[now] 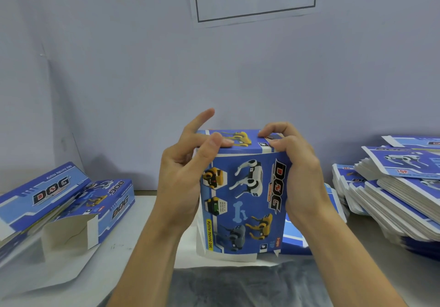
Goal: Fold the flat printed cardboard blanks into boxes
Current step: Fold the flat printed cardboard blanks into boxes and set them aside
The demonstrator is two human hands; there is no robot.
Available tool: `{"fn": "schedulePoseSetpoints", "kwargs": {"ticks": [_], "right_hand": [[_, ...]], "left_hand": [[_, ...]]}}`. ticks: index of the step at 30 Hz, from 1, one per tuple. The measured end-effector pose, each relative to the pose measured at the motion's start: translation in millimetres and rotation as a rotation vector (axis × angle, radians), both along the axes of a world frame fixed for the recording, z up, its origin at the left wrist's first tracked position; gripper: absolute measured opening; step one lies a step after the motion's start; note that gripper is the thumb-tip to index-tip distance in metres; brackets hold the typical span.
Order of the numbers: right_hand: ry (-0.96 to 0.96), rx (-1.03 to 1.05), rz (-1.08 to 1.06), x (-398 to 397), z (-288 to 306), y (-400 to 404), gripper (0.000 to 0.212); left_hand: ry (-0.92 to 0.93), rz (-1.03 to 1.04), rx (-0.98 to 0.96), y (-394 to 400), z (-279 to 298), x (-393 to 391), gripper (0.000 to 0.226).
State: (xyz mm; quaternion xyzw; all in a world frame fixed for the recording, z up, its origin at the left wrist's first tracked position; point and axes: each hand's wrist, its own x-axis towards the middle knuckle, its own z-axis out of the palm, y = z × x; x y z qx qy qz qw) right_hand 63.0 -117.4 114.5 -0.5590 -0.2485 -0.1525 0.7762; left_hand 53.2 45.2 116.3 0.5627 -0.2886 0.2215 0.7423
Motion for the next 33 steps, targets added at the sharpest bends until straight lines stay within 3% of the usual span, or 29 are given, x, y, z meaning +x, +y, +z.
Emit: {"fn": "schedulePoseSetpoints", "kwargs": {"ticks": [5,10,14,23,25,29,33], "right_hand": [[0.015,0.003,0.036,0.1,-1.8,-1.9,0.013],[-0.061,0.035,0.224,1.2,-4.6,-6.0,0.028],[-0.122,-0.039,0.082,1.2,-4.2,-1.5,0.014],[-0.004,0.0,0.067,0.2,-2.1,-10.3,0.005],[-0.013,0.001,0.067,-1.5,-0.6,-9.8,0.007],[-0.093,-0.074,0.04,-2.9,1.0,-2.4,0.019],[-0.093,0.066,-0.057,-3.5,7.1,8.7,0.02]], "left_hand": [[-0.032,0.023,0.09,0.7,-0.9,-2.3,0.012],[-0.038,0.091,0.102,5.8,-1.1,0.3,0.025],[-0.085,0.092,0.058,8.9,-1.9,1.1,0.02],[-0.059,0.081,0.124,6.0,-0.1,-3.5,0.006],[-0.059,0.145,0.15,4.8,1.2,-3.6,0.007],[-0.032,0.266,0.256,7.7,2.7,0.1,0.042],[-0.098,0.398,0.104,8.7,6.0,1.7,0.025]]}}
